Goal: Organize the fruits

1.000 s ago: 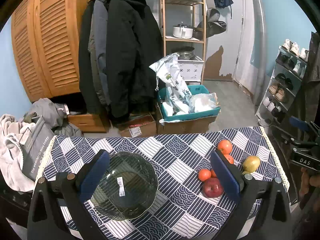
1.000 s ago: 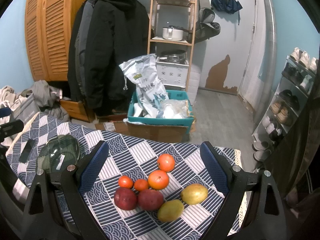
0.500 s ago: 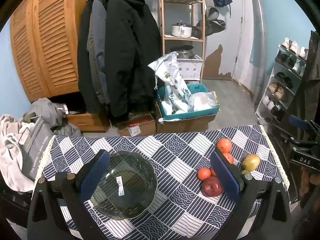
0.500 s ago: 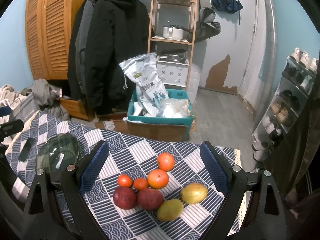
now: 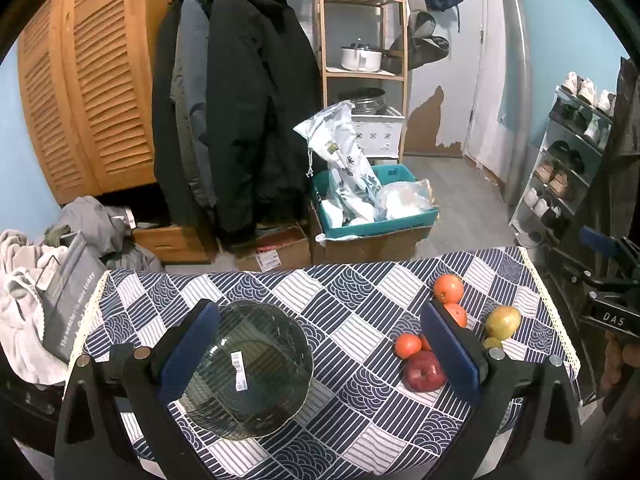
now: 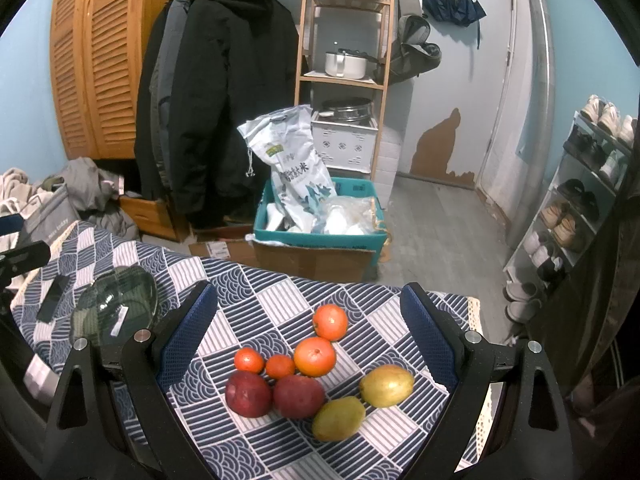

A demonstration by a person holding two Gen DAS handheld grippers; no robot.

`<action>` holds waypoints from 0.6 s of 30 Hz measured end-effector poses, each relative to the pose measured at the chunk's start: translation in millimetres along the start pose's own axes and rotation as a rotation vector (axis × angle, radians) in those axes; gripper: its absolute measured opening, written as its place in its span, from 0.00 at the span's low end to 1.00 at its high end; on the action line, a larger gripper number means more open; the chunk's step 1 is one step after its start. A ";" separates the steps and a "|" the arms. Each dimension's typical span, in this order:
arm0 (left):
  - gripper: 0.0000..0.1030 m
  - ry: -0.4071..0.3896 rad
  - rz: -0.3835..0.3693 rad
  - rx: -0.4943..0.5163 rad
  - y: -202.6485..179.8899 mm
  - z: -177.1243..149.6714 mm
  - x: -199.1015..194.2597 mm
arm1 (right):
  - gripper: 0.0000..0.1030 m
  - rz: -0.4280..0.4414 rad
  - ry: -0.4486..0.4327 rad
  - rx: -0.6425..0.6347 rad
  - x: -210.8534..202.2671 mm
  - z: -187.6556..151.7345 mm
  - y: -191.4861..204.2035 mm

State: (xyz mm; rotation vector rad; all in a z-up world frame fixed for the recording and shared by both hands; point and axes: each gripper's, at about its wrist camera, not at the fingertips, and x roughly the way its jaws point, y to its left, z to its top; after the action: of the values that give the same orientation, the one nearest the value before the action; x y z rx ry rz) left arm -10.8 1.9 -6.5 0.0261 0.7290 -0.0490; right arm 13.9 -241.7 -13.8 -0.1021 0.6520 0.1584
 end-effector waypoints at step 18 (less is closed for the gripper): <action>0.99 0.133 -0.054 0.016 -20.1 -23.7 38.7 | 0.88 -0.030 0.106 0.003 21.8 -26.8 -22.9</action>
State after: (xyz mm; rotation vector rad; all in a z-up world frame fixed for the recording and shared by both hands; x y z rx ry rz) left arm 1.2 -18.6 -50.0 0.0248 0.8623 -0.1053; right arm 19.1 -265.5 -47.3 -0.1181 0.7563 0.1239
